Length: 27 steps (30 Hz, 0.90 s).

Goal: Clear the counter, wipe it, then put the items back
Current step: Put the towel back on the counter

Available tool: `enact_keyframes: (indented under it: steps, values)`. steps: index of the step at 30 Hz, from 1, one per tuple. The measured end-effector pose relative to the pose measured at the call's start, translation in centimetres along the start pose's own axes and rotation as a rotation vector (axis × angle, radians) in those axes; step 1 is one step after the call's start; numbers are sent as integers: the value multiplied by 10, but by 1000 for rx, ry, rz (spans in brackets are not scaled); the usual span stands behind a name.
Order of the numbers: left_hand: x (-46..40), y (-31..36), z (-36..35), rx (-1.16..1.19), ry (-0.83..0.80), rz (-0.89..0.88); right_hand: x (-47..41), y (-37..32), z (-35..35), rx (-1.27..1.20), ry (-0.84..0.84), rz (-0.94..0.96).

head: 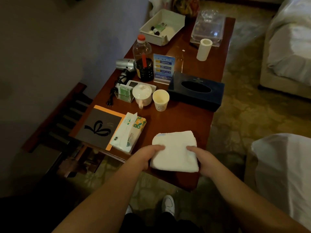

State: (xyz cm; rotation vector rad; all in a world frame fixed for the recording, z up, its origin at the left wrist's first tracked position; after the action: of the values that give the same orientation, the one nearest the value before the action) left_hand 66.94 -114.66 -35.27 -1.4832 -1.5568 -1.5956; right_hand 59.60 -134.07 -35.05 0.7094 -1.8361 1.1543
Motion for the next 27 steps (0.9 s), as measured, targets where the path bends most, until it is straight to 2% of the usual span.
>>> enact_keyframes:
  steps: [7,13,20,27]
  values:
    - [25,-18,-9,217,-165,-71,24,1,-9,-38,-67,42]
    - [71,-23,0,329,-185,-250,63,-18,-46,38,-151,144]
    - [149,-39,44,541,-144,-460,103,-23,-127,174,-262,252]
    - [230,-117,122,693,9,-583,136,31,-242,347,-502,283]
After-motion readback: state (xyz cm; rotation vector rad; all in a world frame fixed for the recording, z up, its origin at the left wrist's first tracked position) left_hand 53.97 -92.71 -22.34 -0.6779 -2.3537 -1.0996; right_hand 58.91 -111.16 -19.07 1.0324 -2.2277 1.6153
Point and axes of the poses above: each hand's wrist, its own x-axis away from the middle knuckle, its own z-axis out of the back of the hand, y = z × x, the point moved 6 cm from there along -x, towards the middle knuckle, and after that the axes turned 8 degrees about -y, right-handed, at the moved point
